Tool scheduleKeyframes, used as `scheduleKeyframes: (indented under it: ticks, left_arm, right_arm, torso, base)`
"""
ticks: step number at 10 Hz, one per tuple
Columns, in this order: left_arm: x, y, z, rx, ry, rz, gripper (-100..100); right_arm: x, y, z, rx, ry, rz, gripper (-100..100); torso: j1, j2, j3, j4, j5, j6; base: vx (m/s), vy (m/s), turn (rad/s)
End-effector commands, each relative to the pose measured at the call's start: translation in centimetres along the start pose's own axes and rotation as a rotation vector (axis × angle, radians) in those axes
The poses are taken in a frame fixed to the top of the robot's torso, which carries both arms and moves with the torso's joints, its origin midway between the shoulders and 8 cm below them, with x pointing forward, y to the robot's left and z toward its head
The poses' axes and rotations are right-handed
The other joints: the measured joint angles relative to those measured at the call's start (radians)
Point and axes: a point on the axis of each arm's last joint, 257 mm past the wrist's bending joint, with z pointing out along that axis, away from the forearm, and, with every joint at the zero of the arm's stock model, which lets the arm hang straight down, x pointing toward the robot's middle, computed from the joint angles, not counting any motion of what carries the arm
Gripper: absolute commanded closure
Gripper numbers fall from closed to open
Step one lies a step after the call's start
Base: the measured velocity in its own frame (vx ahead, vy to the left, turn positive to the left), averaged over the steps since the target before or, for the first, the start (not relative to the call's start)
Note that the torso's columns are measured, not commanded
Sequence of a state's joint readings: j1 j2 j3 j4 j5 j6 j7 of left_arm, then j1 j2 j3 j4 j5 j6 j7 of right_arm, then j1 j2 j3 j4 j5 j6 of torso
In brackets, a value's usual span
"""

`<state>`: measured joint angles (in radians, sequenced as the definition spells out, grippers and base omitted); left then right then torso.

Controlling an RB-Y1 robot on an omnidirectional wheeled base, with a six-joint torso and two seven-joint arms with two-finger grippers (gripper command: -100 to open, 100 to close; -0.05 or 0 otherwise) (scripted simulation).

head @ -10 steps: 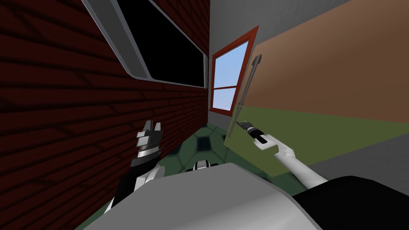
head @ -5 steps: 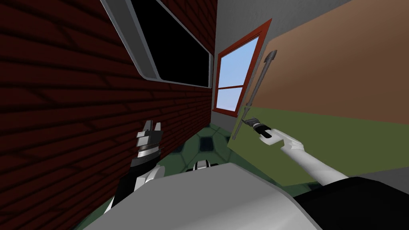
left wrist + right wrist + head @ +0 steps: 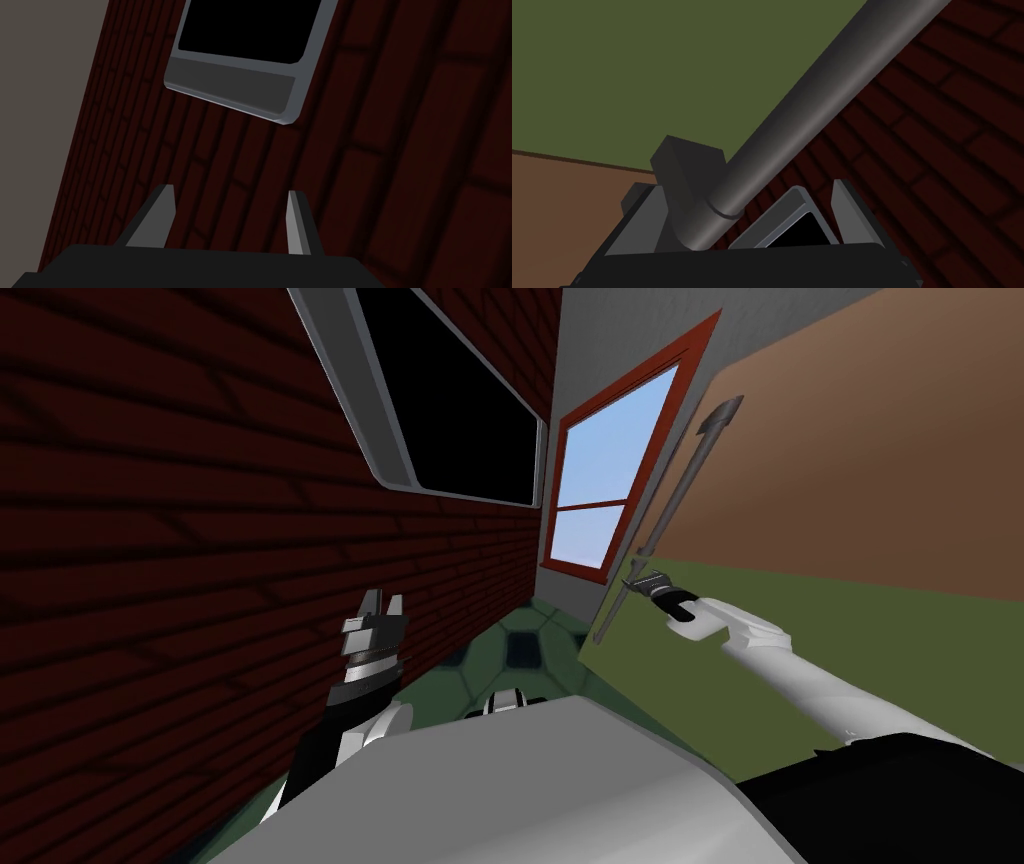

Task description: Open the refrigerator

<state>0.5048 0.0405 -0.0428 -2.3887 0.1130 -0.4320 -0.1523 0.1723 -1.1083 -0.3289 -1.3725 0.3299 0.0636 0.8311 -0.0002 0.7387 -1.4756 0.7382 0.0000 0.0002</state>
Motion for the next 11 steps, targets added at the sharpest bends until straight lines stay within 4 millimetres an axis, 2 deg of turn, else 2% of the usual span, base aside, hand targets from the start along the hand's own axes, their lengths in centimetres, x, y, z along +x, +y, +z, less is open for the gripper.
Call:
scheduleKeyframes:
  ticks: [1,2,3,4,5,6,7,11]
  left_arm:
    - [0.0,0.0,0.0,0.000,0.000,0.000,0]
    - [0.0,0.0,0.0,0.000,0.000,0.000,0]
    - [0.0,0.0,0.0,0.000,0.000,0.000,0]
    - [0.0,0.0,0.0,0.000,0.000,0.000,0]
    - [0.0,0.0,0.0,0.000,0.000,0.000,0]
    - [0.0,0.0,0.0,0.000,0.000,0.000,0]
    - [0.0,0.0,0.0,0.000,0.000,0.000,0]
    - [0.0,0.0,0.0,0.000,0.000,0.000,0]
  right_arm:
    - [-0.5,-3.6,0.6,0.056,0.018,-0.108,-100]
    - [-0.5,-2.8,0.6,0.041,0.012,-0.078,-100]
    - [-0.9,-3.8,0.7,0.051,0.018,-0.087,-100]
    - [-0.8,-3.2,0.6,0.046,0.015,-0.086,-100]
    - [-0.8,-3.4,0.6,0.049,0.015,-0.086,100]
    - [-3.1,-1.6,0.7,-0.002,-0.041,-0.085,100]
    - [-3.1,-1.6,0.7,-0.002,-0.041,-0.085,100]
    - [-7.0,2.8,0.0,-0.119,-0.143,-0.080,100]
  torso:
    - [0.000,0.000,0.000,0.000,0.000,0.000]
    - [0.000,0.000,0.000,0.000,0.000,0.000]
    - [-0.001,0.000,0.000,0.000,-0.001,0.000]
    - [-0.003,-0.003,-0.002,-0.001,-0.001,0.000]
    - [-0.002,-0.003,-0.002,-0.002,-0.002,-0.001]
    - [-0.002,-0.003,-0.002,-0.004,-0.004,-0.004]
    - [-0.001,0.002,0.001,-0.004,-0.005,-0.006]
    - [-0.005,0.000,0.000,-0.002,-0.003,0.001]
  base:
    - [0.015,0.038,0.091]
    - [0.007,0.017,0.019]
    - [0.071,-0.034,0.044]
    - [0.044,-0.026,0.004]
    - [0.004,-0.010,-0.035]
    - [-0.192,-0.006,-0.030]
    - [-0.281,0.034,0.035]
    - [-0.289,0.014,0.018]
